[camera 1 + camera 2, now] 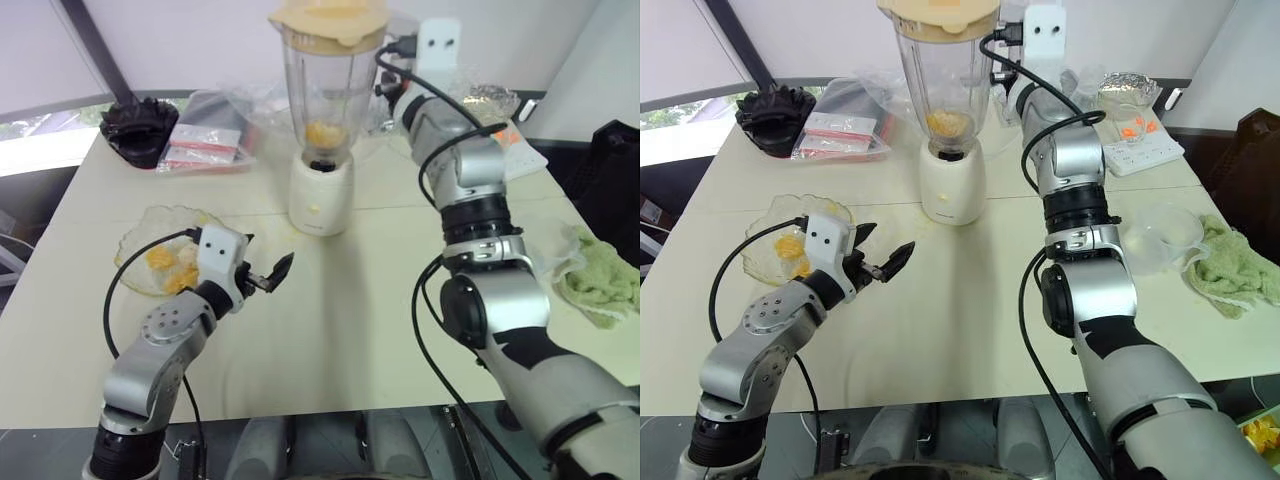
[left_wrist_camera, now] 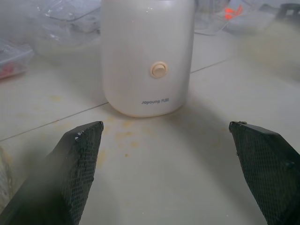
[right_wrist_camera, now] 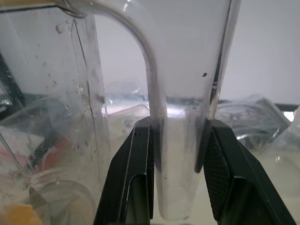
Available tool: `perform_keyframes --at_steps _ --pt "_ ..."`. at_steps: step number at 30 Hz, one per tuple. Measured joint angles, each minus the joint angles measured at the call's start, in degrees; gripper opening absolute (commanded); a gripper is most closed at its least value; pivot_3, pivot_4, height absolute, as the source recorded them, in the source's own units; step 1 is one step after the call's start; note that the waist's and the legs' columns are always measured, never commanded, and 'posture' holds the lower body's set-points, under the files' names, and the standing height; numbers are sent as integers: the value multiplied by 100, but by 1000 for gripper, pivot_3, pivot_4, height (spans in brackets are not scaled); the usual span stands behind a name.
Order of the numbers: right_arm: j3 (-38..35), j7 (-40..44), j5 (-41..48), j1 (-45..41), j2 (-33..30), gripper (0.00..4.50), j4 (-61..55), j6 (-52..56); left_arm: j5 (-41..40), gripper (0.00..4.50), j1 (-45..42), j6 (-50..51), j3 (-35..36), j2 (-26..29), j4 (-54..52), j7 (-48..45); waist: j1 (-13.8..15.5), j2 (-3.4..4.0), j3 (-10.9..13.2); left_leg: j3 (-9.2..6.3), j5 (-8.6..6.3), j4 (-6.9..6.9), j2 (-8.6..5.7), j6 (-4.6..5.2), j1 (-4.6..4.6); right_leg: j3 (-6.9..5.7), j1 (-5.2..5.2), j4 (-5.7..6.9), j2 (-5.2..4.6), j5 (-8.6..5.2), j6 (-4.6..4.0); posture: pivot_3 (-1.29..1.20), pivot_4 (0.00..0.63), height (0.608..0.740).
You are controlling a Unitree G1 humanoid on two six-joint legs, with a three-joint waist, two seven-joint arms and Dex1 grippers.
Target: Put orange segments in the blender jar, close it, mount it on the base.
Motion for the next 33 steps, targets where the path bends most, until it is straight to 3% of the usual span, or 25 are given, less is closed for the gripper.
perform_keyframes --at_steps 11,22,33 --pt "7 -68 -8 289 68 842 -446 49 9 4473 -2 1 -73 57 -11 -25 14 0 0 -2 1 1 0 -1 2 -1 2 2 0 0 0 0 150 740" --pt "49 -227 -15 871 230 842 -1406 758 33 4473 0 3 -117 70 -19 -29 18 1 0 -3 1 -1 0 -2 3 0 2 2 0 0 0 0 150 740" --pt "131 -209 -129 897 243 842 -1162 380 74 4473 -84 4 -189 70 -17 -29 15 0 0 -3 1 0 0 -2 4 -1 3 2 2 0 0 0 150 740"
